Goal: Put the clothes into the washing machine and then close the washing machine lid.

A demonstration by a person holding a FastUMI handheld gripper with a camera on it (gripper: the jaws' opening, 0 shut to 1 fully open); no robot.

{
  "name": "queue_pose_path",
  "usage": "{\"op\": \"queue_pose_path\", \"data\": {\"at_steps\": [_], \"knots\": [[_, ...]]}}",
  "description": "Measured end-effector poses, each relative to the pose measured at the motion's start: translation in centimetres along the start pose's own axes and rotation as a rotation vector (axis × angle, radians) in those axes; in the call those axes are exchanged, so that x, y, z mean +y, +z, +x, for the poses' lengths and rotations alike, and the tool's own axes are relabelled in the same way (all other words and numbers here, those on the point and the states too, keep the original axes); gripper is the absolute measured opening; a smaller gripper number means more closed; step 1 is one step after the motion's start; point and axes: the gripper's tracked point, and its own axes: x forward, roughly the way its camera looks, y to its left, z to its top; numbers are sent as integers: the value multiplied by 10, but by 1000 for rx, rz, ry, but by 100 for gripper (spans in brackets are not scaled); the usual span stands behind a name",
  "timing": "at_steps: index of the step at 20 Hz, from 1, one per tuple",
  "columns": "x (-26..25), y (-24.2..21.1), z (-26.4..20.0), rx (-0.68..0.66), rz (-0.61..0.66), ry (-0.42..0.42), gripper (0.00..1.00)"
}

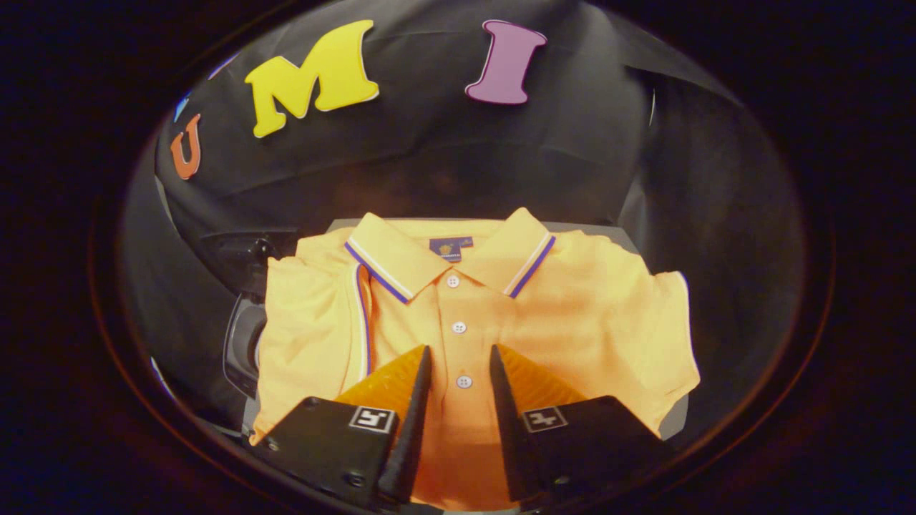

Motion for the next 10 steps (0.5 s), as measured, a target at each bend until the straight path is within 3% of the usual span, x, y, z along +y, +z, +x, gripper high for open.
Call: {"op": "queue_pose_path", "data": {"at_steps": [2,4,10], "knots": [[-1,0,0,11,18,-5,33],[0,2,-1,18,52,-4,10],[0,5,-5,60,106,-19,8]]}}
